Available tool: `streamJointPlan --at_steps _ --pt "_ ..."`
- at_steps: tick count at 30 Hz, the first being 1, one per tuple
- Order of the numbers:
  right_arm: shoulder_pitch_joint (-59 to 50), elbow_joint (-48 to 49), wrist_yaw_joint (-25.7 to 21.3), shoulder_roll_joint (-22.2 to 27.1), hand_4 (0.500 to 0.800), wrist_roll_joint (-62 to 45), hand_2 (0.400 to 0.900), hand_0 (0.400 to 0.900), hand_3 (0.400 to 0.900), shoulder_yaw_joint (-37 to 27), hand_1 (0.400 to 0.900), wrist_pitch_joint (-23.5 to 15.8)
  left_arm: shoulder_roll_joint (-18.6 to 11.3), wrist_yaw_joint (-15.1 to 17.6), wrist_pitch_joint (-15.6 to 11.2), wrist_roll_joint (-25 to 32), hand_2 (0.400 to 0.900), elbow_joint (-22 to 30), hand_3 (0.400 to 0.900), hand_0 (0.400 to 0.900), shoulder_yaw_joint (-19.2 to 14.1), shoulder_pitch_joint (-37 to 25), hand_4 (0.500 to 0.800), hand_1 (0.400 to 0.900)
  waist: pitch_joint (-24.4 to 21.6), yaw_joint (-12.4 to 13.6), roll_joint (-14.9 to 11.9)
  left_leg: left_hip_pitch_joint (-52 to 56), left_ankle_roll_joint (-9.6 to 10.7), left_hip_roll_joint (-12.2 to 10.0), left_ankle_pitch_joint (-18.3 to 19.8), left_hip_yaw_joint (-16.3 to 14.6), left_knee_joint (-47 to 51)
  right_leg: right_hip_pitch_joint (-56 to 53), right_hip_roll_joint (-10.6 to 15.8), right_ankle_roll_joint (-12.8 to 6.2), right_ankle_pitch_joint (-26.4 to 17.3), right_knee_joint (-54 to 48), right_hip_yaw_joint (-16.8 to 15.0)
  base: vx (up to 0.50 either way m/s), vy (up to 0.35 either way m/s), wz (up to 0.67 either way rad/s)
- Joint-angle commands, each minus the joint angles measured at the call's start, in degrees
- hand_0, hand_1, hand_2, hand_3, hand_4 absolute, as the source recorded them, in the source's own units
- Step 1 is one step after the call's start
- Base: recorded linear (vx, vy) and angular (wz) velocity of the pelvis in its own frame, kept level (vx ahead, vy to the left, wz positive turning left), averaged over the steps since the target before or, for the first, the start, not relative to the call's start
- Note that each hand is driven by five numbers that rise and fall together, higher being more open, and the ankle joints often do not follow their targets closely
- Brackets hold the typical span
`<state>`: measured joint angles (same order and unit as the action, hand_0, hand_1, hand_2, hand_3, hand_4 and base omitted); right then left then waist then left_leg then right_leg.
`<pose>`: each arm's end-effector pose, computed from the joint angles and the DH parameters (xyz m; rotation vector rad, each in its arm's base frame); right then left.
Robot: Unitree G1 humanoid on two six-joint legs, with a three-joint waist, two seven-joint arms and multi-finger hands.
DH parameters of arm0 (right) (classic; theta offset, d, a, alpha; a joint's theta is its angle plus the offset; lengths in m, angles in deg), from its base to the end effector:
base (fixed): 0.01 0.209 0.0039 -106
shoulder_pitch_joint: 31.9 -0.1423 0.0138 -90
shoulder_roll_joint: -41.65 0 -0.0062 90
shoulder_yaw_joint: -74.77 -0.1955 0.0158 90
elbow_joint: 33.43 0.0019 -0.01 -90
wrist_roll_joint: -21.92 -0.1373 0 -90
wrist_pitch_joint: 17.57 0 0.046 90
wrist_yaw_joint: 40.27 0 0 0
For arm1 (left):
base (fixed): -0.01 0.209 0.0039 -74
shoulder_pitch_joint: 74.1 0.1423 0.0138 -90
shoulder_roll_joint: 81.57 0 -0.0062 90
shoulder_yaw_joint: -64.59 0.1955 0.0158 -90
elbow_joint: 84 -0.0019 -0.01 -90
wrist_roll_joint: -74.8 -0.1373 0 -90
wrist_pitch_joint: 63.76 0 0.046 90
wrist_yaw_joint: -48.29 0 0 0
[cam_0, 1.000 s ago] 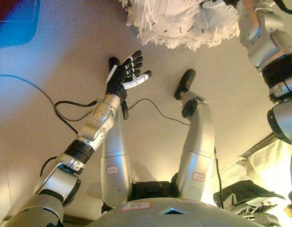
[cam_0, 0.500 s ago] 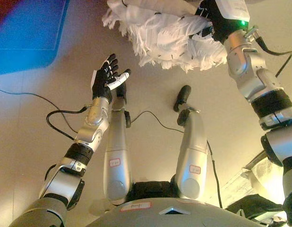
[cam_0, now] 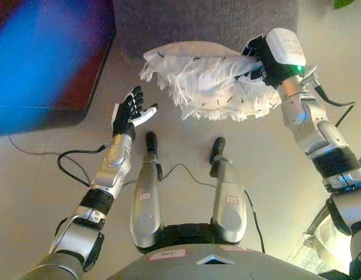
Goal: Pick up the pillow and put it on the sofa.
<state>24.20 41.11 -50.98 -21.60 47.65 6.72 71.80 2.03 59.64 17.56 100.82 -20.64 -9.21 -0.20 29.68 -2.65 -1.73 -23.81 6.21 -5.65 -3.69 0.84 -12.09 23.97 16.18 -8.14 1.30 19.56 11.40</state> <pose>0.3005 -0.2265 0.1445 -1.2691 -0.3781 -0.0136 0.2514 0.1956 0.0176 0.0336 0.1105 0.0591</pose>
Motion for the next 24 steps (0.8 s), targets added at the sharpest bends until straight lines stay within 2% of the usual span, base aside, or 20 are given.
streamJointPlan --at_steps 1,12,19,24 --pt "-4.85 12.62 -4.31 3.20 0.500 0.22 0.400 0.400 0.400 -9.85 0.400 -7.25 0.93 -2.59 -1.83 -4.54 0.900 0.83 0.900 0.900 -0.13 2.14 0.800 0.900 -8.46 0.04 -1.87 5.52 0.17 -1.38 2.54 -0.51 2.83 -3.18 -0.57 -2.65 -7.98 -7.38 0.25 0.11 0.032 -0.11" --pt "6.48 24.01 -1.33 2.67 0.500 -3.69 0.400 0.400 0.400 -19.64 0.400 -10.55 1.83 -7.58 -0.32 -6.21 0.900 1.34 0.900 0.900 -2.62 9.59 0.800 0.900 -17.09 0.13 -1.79 16.40 0.90 -2.15 1.64 -2.93 10.30 -14.41 -1.20 -3.94 -9.29 -15.72 0.95 0.13 0.026 -0.05" --pt "5.52 22.15 1.20 2.66 0.500 -8.88 0.400 0.400 0.400 -20.55 0.400 -10.71 1.45 -9.61 0.18 -6.37 0.900 2.52 0.900 0.900 -5.12 13.53 0.800 0.900 -21.92 1.19 -2.08 20.47 1.18 -2.58 1.47 -3.87 13.29 -18.80 -1.55 -4.06 -9.40 -18.43 1.98 0.11 0.012 0.03" --pt "0.00 14.83 2.18 3.98 0.500 -13.23 0.400 0.400 0.400 -16.62 0.400 -10.11 0.30 -10.60 0.37 -4.98 0.900 4.65 0.900 0.900 -5.93 15.54 0.800 0.900 -22.72 2.25 -2.26 20.95 1.31 -2.67 1.08 -3.79 13.99 -19.52 -1.62 -3.88 -9.53 -19.09 2.63 0.05 -0.009 0.08"
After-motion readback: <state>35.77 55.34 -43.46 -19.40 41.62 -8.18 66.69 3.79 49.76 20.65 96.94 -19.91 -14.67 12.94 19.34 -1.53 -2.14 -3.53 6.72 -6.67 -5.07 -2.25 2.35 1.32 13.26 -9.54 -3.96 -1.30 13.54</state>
